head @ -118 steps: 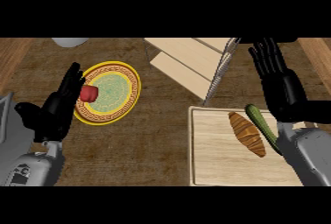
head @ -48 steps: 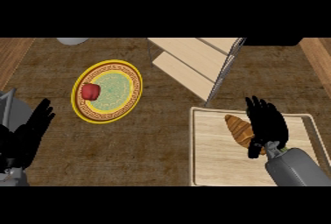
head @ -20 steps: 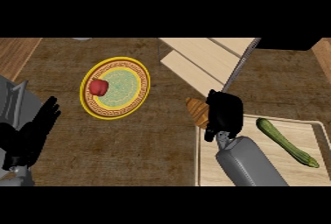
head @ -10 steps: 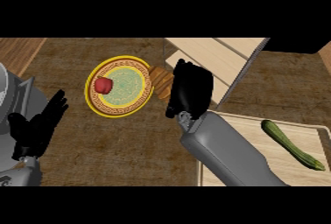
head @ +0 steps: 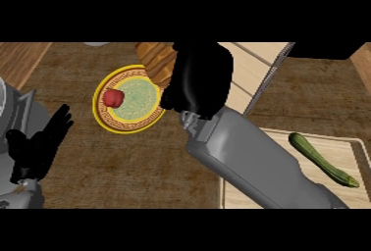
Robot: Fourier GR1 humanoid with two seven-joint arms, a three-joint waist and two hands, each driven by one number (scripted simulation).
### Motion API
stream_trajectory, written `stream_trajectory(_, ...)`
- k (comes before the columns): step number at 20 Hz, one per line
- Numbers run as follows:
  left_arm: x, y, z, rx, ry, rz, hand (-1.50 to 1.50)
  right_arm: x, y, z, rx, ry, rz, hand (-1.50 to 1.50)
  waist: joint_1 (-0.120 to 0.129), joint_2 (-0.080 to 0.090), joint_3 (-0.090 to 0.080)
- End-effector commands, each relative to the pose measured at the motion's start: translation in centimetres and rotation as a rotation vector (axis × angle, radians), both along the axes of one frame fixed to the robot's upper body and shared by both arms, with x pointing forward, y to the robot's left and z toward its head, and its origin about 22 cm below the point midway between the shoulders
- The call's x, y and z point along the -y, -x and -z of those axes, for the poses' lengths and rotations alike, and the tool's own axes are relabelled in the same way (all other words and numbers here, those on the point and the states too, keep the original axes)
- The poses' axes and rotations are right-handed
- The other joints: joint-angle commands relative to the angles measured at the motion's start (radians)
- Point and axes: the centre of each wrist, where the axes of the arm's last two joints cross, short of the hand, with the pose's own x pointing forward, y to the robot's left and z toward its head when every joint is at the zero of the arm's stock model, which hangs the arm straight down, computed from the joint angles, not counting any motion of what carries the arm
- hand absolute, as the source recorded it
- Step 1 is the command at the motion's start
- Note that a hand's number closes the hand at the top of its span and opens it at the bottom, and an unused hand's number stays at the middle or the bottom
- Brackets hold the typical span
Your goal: Pick the croissant from the tray and place it in the tiered shelf
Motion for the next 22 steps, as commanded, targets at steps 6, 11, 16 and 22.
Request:
stream_trajectory(6,-0.1,0.6,0.3,-0.016,0.006,-0.029,0.00,-2.3,0.3,-7.6,0.110,-0.137,0.198,1.50,-0.024,-0.008,-0.001)
stream_trajectory(11,-0.2,0.6,-0.1,-0.011,-0.014,-0.023,0.00,-3.2,-0.8,-9.2,0.114,0.030,0.308,1.50,-0.041,-0.012,-0.001)
stream_trajectory(16,-1.0,0.6,-0.2,-0.006,0.004,-0.042,0.00,-3.3,-2.0,-11.7,0.091,0.029,0.356,1.50,-0.044,-0.001,0.000)
stream_trajectory(22,-0.6,1.4,0.9,-0.005,0.009,-0.038,0.00,-3.8,-3.3,-14.1,0.075,0.054,0.404,1.50,-0.038,0.006,-0.001)
